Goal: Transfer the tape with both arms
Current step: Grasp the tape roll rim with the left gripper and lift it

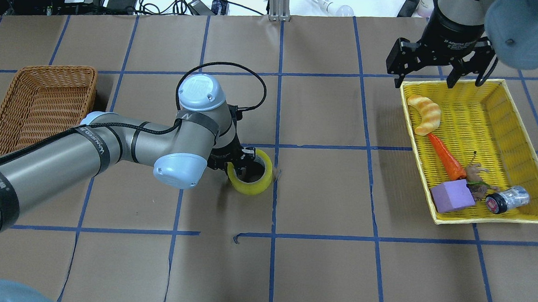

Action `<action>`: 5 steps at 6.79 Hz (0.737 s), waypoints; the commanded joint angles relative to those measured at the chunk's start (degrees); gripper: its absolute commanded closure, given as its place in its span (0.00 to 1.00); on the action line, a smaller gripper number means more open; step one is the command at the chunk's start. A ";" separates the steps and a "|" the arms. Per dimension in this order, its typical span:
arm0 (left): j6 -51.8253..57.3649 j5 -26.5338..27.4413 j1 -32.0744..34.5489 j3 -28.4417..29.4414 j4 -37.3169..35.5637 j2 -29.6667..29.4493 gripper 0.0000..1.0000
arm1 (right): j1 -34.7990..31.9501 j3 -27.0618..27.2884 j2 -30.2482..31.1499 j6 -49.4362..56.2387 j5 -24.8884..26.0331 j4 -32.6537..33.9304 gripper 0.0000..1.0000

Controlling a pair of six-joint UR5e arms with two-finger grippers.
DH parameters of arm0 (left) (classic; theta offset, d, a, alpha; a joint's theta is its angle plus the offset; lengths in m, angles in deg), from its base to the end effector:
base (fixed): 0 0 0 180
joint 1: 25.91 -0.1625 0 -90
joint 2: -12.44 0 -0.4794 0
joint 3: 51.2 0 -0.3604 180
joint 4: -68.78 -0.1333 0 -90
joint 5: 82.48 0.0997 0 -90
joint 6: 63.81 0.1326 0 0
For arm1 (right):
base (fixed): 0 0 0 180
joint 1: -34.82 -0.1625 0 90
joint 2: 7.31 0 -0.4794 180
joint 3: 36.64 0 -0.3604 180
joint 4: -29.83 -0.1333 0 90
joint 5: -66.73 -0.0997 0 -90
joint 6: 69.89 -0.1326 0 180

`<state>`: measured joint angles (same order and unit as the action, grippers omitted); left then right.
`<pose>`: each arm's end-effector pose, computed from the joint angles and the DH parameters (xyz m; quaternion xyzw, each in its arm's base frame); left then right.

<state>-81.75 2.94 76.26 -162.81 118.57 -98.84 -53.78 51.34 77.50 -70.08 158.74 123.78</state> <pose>-0.2527 -0.4892 0.2272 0.0512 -0.9976 -0.0329 0.0325 0.1163 -0.5077 0.4889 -0.0140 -0.9997 0.0066 0.0176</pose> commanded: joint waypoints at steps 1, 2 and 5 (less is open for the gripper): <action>1.84 0.01 -7.89 1.30 1.62 1.32 1.00 | -0.09 0.09 1.31 0.01 -1.04 -0.26 0.00; 12.82 0.44 -14.65 3.75 6.24 2.63 1.00 | -0.09 0.18 1.67 0.01 -1.57 -0.35 0.00; 43.41 5.94 -33.81 12.37 14.98 3.78 1.00 | -0.26 0.18 1.76 0.01 -4.04 -0.26 0.00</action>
<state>-50.67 5.61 50.13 -152.96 131.32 -95.37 -54.00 51.48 79.21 -70.07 154.95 123.51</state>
